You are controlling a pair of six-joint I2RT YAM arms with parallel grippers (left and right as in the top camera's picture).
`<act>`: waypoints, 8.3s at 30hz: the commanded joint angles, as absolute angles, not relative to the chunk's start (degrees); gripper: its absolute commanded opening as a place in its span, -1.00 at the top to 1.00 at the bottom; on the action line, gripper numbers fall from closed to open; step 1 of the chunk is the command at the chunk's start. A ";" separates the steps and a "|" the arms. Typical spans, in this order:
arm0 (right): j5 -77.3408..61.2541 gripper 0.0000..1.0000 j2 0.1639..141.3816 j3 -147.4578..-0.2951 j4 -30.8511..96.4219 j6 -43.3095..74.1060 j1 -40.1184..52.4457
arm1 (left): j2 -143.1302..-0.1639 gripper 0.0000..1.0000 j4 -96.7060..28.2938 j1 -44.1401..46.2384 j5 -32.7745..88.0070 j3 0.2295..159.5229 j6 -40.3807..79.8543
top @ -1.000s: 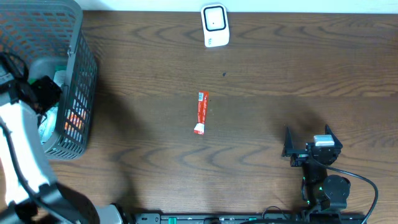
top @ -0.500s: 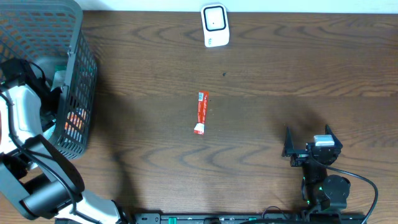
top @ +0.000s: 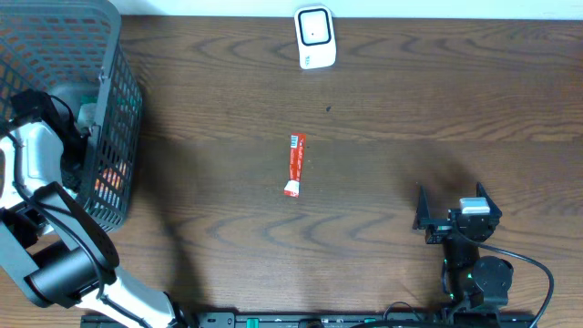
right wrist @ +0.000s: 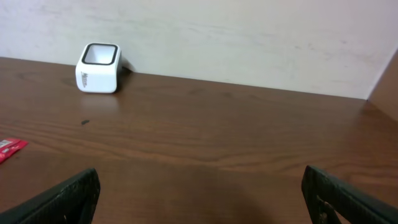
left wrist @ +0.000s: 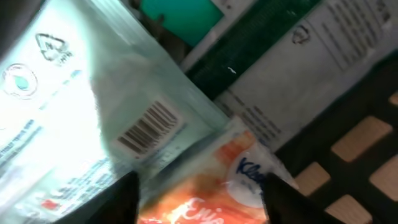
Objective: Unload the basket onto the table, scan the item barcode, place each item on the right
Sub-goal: 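Reach into the basket and grasp the orange Kleenex tissue pack, then carry the Kleenex pack out and set it beside the red tube, then move the open left gripper back over the basket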
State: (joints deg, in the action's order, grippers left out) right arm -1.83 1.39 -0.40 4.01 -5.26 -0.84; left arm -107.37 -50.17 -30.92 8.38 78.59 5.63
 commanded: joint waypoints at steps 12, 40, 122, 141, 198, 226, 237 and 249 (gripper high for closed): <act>-1.69 -0.98 1.45 -0.34 4.23 -5.82 -1.52 | -107.83 0.37 -51.44 -30.57 13.08 79.35 4.93; -1.69 -0.99 1.45 -0.34 4.23 -5.85 -1.52 | -103.83 0.86 -57.89 -33.91 13.85 96.51 6.37; -1.69 -0.98 1.45 -0.34 4.23 -5.85 -1.52 | -83.90 0.40 -53.25 -29.67 12.86 97.84 20.23; -1.69 -0.98 1.45 -0.34 4.23 -5.85 -1.52 | -84.20 0.41 -61.39 14.46 37.91 88.25 7.90; -1.69 -0.99 1.45 -0.34 4.23 -5.85 -1.52 | -94.63 -0.64 -41.28 31.53 -3.49 85.32 17.69; -1.69 -0.98 1.45 -0.34 4.23 -5.85 -1.52 | -82.02 -0.64 -46.39 17.15 -5.04 85.32 16.53; -1.69 -0.99 1.45 -0.34 4.23 -5.85 -1.52 | -70.43 -0.64 -46.87 13.96 -5.26 85.32 16.40; -1.69 -0.99 1.45 -0.34 4.23 -5.82 -1.52 | -61.95 -0.64 -51.07 8.43 -9.76 85.32 16.43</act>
State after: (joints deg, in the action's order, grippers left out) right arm -1.72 1.45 -0.40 4.01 -5.26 -0.84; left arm -63.31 -49.52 10.04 -5.61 84.88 16.73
